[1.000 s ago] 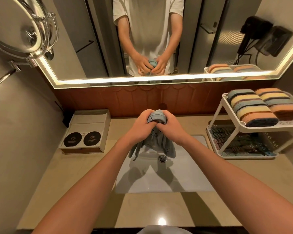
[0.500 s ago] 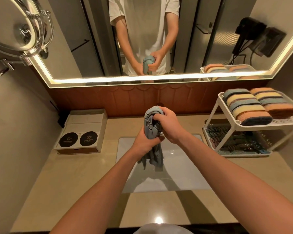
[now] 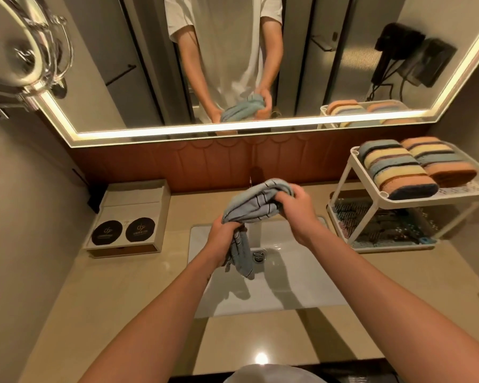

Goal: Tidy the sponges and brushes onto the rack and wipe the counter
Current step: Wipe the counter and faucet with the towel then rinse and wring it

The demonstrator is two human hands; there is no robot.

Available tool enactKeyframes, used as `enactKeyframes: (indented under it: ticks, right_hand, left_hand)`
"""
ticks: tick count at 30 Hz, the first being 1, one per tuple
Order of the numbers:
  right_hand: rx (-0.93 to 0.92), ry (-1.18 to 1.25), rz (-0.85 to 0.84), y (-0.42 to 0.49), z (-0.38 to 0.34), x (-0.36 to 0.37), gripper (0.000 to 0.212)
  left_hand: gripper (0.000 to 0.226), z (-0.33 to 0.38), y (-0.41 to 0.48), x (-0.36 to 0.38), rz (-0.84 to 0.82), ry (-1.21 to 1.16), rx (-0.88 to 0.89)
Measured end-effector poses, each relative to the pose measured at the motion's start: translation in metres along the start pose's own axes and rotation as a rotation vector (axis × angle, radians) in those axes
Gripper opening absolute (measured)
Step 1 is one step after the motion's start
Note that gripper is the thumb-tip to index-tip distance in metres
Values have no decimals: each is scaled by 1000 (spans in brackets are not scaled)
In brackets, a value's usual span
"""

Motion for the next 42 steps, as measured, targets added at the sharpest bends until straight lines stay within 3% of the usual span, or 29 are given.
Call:
enactKeyframes:
  ticks: [3, 5, 7, 9, 13, 17, 20, 24, 27, 30, 32, 34, 37, 39, 42]
  right_hand:
    - [114, -321, -22, -7, 44, -13, 57]
    - [19, -381, -121, -16, 52, -4, 83]
    - [-105, -378, -316, -29, 41, 17, 89]
    - [-174, -396, -436, -34, 34, 30, 80]
    - [-107, -394, -390, -26, 34, 20, 51]
    - [48, -88, -285, -19, 37, 16, 34]
    - [153, 163, -242, -21, 36, 25, 28]
    - [183, 312, -145, -23, 29, 31, 25]
    - [233, 400, -140, -23, 30, 35, 27]
    - [329, 583, -268, -27, 28, 42, 44]
    - [298, 465, -356, -23, 29, 41, 62]
    - [166, 50, -410, -20, 29, 31, 82]
    - [-231, -619, -359, -12, 23, 4, 90]
    - [-592, -851, -427, -19, 11, 1, 97]
    - [-897, -1149, -430, -23, 13, 5, 104]
  left_hand:
    - [26, 17, 4, 0, -35, 91, 90]
    - [27, 26, 3, 8, -67, 232, 142]
    - [40, 34, -1, 18, -129, 335, 180]
    - [55, 40, -4, 23, -226, 394, 204]
    - [73, 55, -3, 16, -407, 545, 173]
    - [56, 51, -6, 11, -235, 255, 125]
    - [53, 27, -12, 24, -184, 37, 45]
    - [57, 7, -23, 38, -301, -153, 8]
    - [64, 2, -25, 45, -348, -133, 5]
    - [62, 7, -24, 45, -415, 3, 4]
    - [45, 12, -24, 40, -490, 151, 1]
    - [31, 17, -21, 31, -467, 268, -1]
    - [9, 22, -14, 19, -384, 362, -37]
    - [9, 23, -9, 18, -419, 377, -77]
    - [18, 29, -12, 24, -548, 467, -109]
Point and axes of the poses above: each hand's wrist, its own y-axis towards the middle knuckle, its own x-axis out of the palm, z = x × y, the point moved 5 cm from there along y, towards the middle knuckle, and after that the axes turned 3 degrees about z, right-handed, at the moved point
